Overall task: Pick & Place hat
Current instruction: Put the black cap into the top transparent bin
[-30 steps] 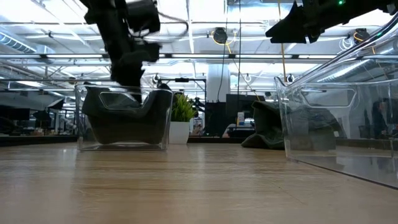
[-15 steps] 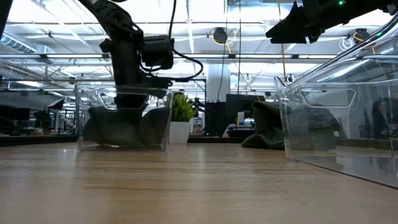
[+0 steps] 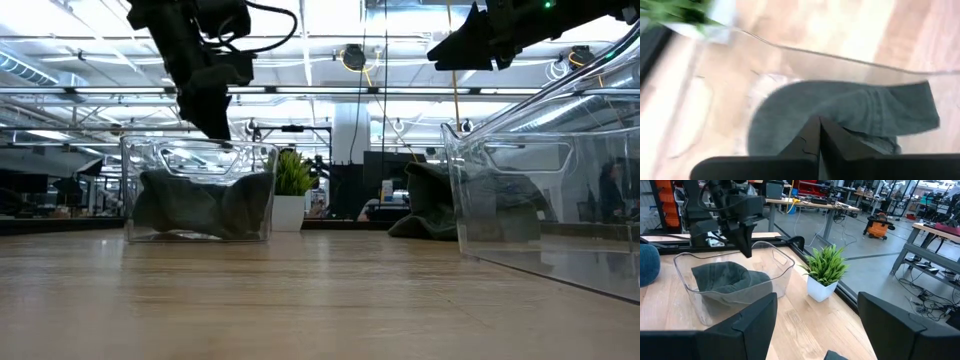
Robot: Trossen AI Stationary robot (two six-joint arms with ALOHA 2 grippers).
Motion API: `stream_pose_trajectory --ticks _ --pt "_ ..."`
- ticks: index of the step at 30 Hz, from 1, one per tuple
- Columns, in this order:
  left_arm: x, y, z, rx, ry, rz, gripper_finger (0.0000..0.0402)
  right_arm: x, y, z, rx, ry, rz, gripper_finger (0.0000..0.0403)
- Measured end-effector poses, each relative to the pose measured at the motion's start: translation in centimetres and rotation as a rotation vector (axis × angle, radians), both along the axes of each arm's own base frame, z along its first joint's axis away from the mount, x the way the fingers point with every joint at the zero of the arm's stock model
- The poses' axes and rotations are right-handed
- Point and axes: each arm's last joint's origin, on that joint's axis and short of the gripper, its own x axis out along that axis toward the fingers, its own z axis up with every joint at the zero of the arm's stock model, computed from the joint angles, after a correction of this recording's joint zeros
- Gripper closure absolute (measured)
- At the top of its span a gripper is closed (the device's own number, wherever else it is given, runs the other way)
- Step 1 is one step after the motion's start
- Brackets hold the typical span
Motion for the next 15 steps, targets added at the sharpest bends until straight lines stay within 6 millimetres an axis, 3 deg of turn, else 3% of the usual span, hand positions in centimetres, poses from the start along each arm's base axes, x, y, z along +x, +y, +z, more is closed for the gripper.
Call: stream_pose_trajectory --ticks 4,15 --pt "0.1 0.1 -0.3 0.012 0.015 0.005 0.0398 0.0 0.0 0.0 0.000 0.000 0.000 0.0140" --pt "1.4 1.0 -6.9 -0.124 0.190 0.020 0.0396 0.0 0.0 -0.1 0.006 0.003 -0.001 0.0140"
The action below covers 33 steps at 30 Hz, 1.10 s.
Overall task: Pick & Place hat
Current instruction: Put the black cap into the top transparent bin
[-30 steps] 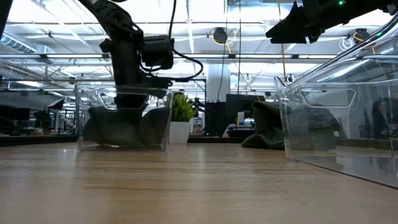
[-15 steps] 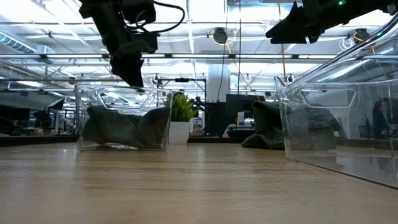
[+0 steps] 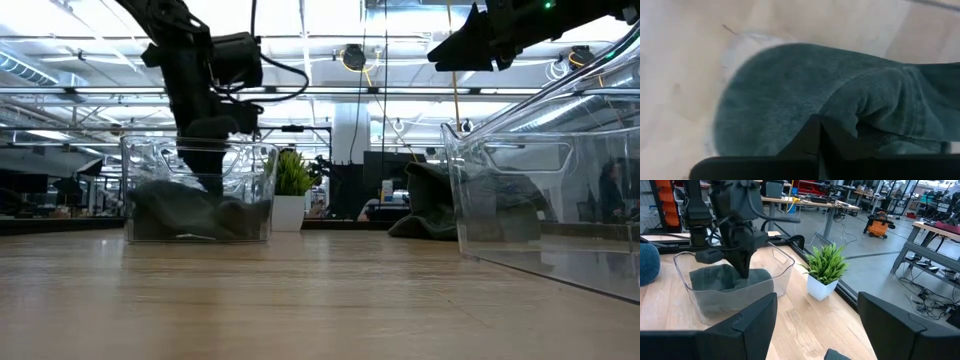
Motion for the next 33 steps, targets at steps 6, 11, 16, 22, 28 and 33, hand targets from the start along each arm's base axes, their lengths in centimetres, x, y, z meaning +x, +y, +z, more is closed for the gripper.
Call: stream_pose_trajectory --ticks 6,11,16,22,28,33 --pt "0.8 0.2 -0.2 0.011 -0.064 -0.027 0.0393 0.0 0.0 0.0 0.000 -0.001 0.000 0.0140" --pt "-0.3 -0.1 2.2 0.026 -0.123 -0.033 0.0394 0.0 0.0 0.0 -0.001 0.000 0.000 0.0140" --pt "-1.8 -0.6 6.6 0.094 -0.283 -0.081 0.0390 0.0 0.0 0.0 -0.002 0.001 0.000 0.0140" --pt "-4.2 -2.6 12.1 0.233 -0.555 -0.230 0.0377 0.0 0.0 -0.1 -0.005 0.012 0.001 0.0140" --pt "-7.4 -5.4 15.5 0.323 -0.790 -0.449 0.0397 -0.2 0.0 -0.6 -0.017 0.078 0.004 0.0140" --pt "-9.7 -6.7 15.1 0.338 -0.923 -0.477 0.0382 -0.3 0.2 -1.1 -0.012 0.122 0.017 0.0140"
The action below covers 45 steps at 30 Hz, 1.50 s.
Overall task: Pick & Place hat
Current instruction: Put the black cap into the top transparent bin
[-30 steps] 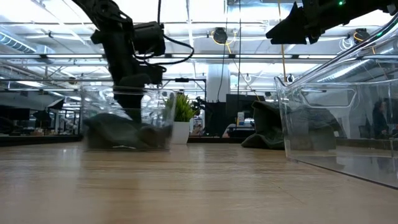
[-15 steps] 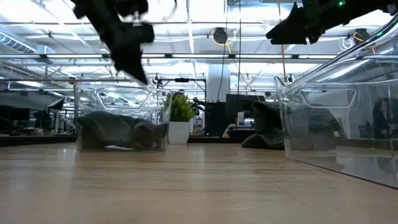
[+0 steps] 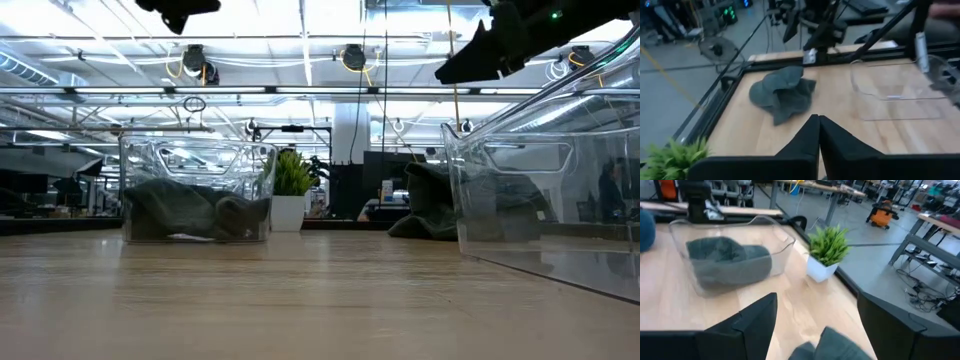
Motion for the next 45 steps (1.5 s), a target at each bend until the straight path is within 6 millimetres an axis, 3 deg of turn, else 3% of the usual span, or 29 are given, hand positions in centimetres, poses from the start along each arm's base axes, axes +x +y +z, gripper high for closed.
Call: stream_pose_trajectory --ticks 8,11,15,29,35,45 --pt "-1.7 -0.1 -3.4 -0.121 0.003 0.112 0.0376 0.0 0.9 0.1 0.039 -0.020 0.091 0.0140" --pt "-1.9 0.0 -5.1 -0.132 0.106 0.161 0.0376 0.0 0.9 0.1 0.038 -0.020 0.083 0.0140" --pt "-1.9 1.0 -7.1 -0.207 0.264 0.371 0.0376 0.0 0.9 0.1 0.039 -0.025 0.080 0.0140" --pt "1.1 5.1 -12.7 -0.288 0.607 0.643 0.0376 0.2 0.9 0.6 0.032 -0.069 0.082 0.0140" --pt "1.0 6.5 -13.9 -0.253 0.703 0.682 0.0376 0.2 0.9 0.6 0.031 -0.068 0.082 0.0140" --pt "-0.2 8.4 -14.2 -0.122 0.802 0.766 0.0376 0.2 0.9 0.6 0.031 -0.068 0.082 0.0140"
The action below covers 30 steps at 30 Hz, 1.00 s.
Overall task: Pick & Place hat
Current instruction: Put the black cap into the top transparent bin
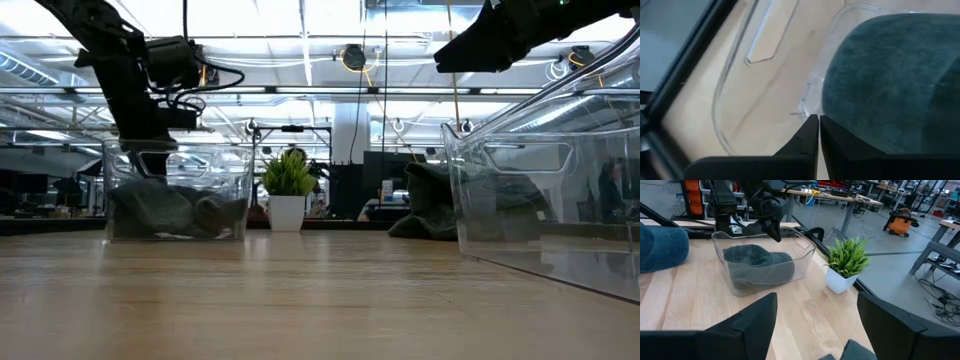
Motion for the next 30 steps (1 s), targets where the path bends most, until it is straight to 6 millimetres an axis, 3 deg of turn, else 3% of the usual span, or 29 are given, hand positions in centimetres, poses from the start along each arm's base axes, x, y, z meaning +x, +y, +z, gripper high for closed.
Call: stream_pose_trajectory --ticks 6,10,21,26,30 --pt "-0.2 0.4 0.1 0.049 0.048 -0.011 0.0376 0.0 -0.1 0.0 -0.006 -0.001 -0.023 0.0140" --pt "0.7 0.2 1.4 0.039 -0.030 -0.015 0.0376 0.0 -0.1 0.0 -0.008 -0.001 -0.029 0.0140" --pt "6.0 -5.3 4.9 -0.096 -0.306 -0.316 0.0394 0.0 -0.1 0.0 -0.009 -0.002 -0.029 0.0140" --pt "8.3 -7.0 3.6 -0.111 -0.228 -0.357 0.0398 0.0 -0.1 0.0 -0.007 -0.002 -0.026 0.0140" --pt "9.6 -7.3 1.7 -0.128 -0.144 -0.370 0.0395 0.0 -0.1 0.0 -0.004 -0.003 -0.026 0.0140"
